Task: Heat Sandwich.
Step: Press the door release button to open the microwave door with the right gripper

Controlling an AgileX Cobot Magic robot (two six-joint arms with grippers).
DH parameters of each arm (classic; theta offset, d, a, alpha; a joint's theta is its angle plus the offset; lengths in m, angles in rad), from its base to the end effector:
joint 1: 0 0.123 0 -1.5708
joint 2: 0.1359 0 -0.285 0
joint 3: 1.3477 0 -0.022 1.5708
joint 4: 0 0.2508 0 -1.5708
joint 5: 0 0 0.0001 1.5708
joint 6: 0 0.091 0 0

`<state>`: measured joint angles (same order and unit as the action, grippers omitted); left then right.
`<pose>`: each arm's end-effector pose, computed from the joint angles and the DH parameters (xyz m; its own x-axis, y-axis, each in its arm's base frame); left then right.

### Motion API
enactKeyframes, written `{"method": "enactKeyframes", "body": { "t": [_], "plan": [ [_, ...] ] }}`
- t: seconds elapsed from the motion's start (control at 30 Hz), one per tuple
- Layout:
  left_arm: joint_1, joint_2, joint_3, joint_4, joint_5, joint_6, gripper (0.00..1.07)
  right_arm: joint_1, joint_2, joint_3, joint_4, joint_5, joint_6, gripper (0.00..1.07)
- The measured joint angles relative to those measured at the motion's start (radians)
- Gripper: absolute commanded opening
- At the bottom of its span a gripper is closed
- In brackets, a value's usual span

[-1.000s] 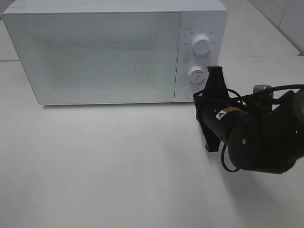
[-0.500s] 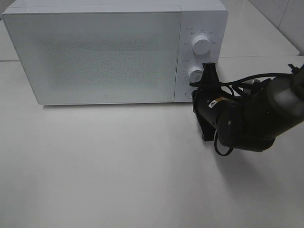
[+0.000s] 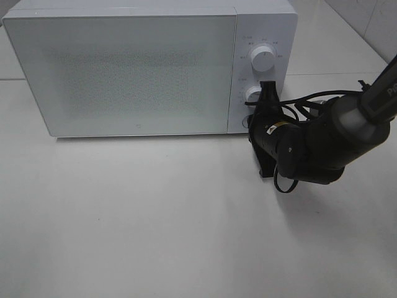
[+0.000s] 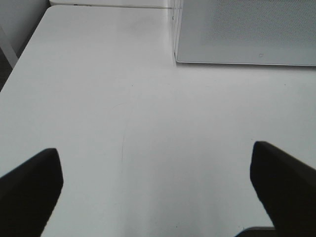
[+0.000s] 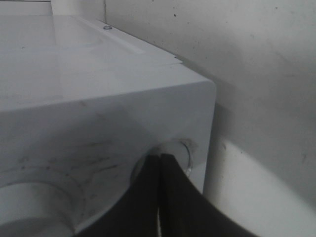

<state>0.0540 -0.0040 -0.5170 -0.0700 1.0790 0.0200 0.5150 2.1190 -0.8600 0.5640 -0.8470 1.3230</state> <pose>-0.0080 -0.0061 0.2806 -0.4520 -0.0375 -0.8912 -0.0049 0.9992 -0.0396 0.3437 0.1527 0.0881 -0.0786 0.9967 -0.0213 0.3616 0.0485 0.9311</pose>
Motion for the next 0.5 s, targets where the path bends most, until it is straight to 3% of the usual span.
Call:
{"method": "enactKeyframes", "body": {
  "t": [0.5],
  "plan": [
    [0.0,0.0,0.0,0.0,0.0,0.0,0.98,-0.002,0.024,-0.021,0.007,-0.036,-0.009,0.01]
  ]
}}
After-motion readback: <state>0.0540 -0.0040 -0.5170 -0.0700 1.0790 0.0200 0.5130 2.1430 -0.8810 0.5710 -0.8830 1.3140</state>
